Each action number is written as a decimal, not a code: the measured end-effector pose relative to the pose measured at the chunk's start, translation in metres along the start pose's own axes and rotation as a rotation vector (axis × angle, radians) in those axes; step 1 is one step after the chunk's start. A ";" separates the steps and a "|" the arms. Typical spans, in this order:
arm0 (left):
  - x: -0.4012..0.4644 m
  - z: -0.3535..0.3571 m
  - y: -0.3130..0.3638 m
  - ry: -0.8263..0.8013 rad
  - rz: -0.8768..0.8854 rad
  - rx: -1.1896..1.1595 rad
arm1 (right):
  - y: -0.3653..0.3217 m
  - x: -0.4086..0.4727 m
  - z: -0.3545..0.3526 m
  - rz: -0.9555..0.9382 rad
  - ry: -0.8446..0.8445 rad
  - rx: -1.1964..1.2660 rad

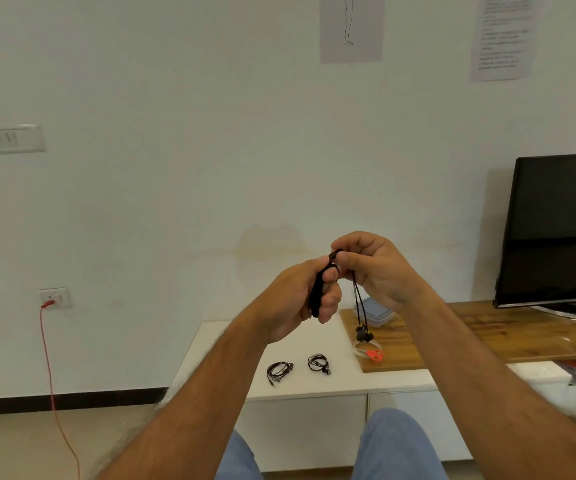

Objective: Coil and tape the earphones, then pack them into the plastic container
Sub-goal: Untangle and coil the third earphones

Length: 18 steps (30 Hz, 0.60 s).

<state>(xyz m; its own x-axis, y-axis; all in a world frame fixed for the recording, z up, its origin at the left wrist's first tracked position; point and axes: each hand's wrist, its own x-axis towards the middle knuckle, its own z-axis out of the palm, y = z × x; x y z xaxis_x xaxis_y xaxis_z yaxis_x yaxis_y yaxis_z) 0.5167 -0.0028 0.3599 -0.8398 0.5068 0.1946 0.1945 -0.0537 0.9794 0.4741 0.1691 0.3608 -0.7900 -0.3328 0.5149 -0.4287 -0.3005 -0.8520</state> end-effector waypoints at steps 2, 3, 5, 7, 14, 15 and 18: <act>0.000 0.002 0.002 0.009 0.008 -0.060 | 0.006 -0.002 0.002 0.008 0.006 0.092; 0.001 0.003 0.003 0.011 0.013 -0.091 | 0.009 -0.003 0.004 0.011 0.023 0.118; 0.001 0.004 0.004 0.012 0.019 -0.155 | 0.015 -0.005 0.009 0.009 0.071 0.125; 0.002 0.005 0.005 0.014 0.030 -0.205 | 0.022 -0.007 0.013 -0.001 0.112 0.099; 0.005 0.000 0.003 0.129 0.092 -0.317 | 0.034 -0.015 0.031 -0.018 0.213 -0.079; 0.005 -0.001 0.002 0.145 0.100 -0.329 | 0.034 -0.016 0.033 -0.025 0.228 -0.123; 0.006 -0.003 0.003 0.172 0.119 -0.389 | 0.031 -0.019 0.039 -0.042 0.243 -0.248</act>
<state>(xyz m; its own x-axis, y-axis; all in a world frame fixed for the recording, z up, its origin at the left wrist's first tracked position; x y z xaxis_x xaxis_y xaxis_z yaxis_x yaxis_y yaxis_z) 0.5104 -0.0026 0.3644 -0.9014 0.3288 0.2815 0.1179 -0.4394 0.8905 0.4928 0.1314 0.3285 -0.8380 -0.0937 0.5375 -0.5326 -0.0732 -0.8432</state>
